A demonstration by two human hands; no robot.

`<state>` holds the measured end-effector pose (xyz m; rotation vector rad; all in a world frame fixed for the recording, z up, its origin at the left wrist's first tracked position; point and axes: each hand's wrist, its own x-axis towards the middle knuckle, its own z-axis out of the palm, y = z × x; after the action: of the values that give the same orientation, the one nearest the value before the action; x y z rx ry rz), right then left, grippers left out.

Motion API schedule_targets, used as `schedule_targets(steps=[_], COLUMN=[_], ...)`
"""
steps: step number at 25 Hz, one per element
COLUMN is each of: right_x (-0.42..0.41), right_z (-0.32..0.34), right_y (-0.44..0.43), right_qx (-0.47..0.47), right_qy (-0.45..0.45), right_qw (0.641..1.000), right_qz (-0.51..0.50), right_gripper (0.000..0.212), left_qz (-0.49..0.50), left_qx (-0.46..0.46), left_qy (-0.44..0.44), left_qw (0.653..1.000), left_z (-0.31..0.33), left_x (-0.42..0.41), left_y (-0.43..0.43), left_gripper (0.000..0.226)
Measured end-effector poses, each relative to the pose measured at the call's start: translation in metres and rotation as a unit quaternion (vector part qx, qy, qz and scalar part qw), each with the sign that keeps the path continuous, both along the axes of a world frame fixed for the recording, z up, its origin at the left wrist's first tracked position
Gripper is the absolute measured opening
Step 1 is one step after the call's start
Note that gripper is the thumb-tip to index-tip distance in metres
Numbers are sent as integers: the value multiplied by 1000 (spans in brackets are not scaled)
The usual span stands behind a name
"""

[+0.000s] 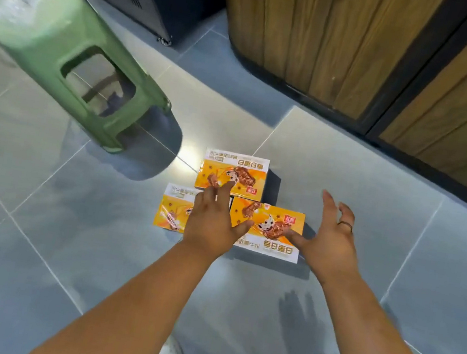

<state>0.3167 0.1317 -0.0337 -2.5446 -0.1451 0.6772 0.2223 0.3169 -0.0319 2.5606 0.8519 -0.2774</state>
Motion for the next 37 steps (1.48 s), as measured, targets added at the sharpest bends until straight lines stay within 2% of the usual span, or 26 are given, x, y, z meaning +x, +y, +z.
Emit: schedule_targets(steps=[6,11,15,19,21,24,30,34,37], right_x=[1,9,15,16,15,17,24,35,34], right_z=[-185,-276,-289,-284,-283,-283,-286,-287,-286], right_y=[14,21,26,25,24,18,2,-8,-5], right_qx=[-36,-45,12,14,18,13,17,18,9], right_qy=[-3,31,84,71,70,66,84,101,94], right_qw=[999,998,996,997,997,998,996,995,995], right_qz=[18,12,3,-8,1,15,14,6,11], right_gripper=[108,123,127,124,115,112,112,119,128], left_qz=[-8,-1,2,14,27,94,38,40,55], left_qx=[-20,15,50,-19,-64,-75,-15,-96,-152], left_qy=[44,66,63,22,-13,22,78,48,86], left_qw=[999,998,997,999,997,992,996,993,983], left_z=[-188,-276,-288,-278,-274,-273,-278,-283,-282], left_x=[7,25,35,43,46,48,35,36,42], left_y=[-4,0,1,-14,-24,-10,-10,-18,-16], left_gripper=[87,103,107,94,99,115,118,113,125])
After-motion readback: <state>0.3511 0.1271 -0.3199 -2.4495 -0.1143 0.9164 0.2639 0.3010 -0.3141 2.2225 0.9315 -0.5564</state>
